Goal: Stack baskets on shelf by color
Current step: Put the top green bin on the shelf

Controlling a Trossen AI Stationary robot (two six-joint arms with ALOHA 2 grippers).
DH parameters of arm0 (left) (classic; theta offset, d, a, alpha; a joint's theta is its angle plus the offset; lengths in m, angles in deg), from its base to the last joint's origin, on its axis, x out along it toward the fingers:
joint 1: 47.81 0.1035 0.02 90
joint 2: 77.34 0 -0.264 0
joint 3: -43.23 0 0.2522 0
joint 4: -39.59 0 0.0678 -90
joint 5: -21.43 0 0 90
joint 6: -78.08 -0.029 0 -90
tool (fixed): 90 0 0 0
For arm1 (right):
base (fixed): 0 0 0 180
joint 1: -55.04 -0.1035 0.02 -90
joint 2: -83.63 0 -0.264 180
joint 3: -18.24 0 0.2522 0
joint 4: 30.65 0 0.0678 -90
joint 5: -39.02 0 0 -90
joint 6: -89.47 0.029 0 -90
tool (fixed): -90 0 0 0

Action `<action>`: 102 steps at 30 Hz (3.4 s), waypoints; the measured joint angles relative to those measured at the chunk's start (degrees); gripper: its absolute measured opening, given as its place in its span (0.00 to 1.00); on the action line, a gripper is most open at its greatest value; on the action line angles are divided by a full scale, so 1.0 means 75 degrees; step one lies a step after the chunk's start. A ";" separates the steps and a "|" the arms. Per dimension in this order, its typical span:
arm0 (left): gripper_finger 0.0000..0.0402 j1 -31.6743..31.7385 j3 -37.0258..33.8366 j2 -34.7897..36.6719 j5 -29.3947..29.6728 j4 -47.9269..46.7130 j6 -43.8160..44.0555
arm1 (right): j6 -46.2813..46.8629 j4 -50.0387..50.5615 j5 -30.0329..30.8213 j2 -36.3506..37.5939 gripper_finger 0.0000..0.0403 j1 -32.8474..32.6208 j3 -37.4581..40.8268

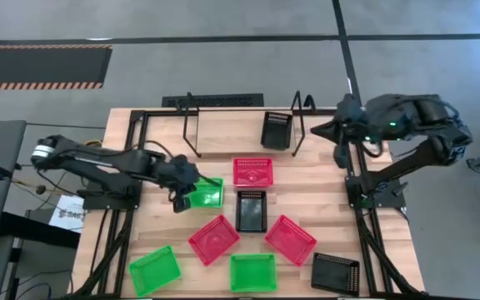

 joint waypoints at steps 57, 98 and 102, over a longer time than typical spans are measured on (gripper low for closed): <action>0.39 0.0705 0.1677 -0.2971 -0.0077 -0.0589 -0.0316 | -0.1090 -0.0690 -0.0619 0.0791 0.01 -0.1252 0.0003; 0.39 0.2273 0.0549 -0.2983 -0.0731 -0.0327 -0.3194 | -0.1078 -0.1051 -0.0670 0.0788 0.02 -0.1252 0.0003; 0.39 0.2266 0.0441 -0.2989 -0.0747 -0.0156 -0.3004 | -0.1078 -0.1061 -0.0670 0.0788 0.02 -0.1255 0.0003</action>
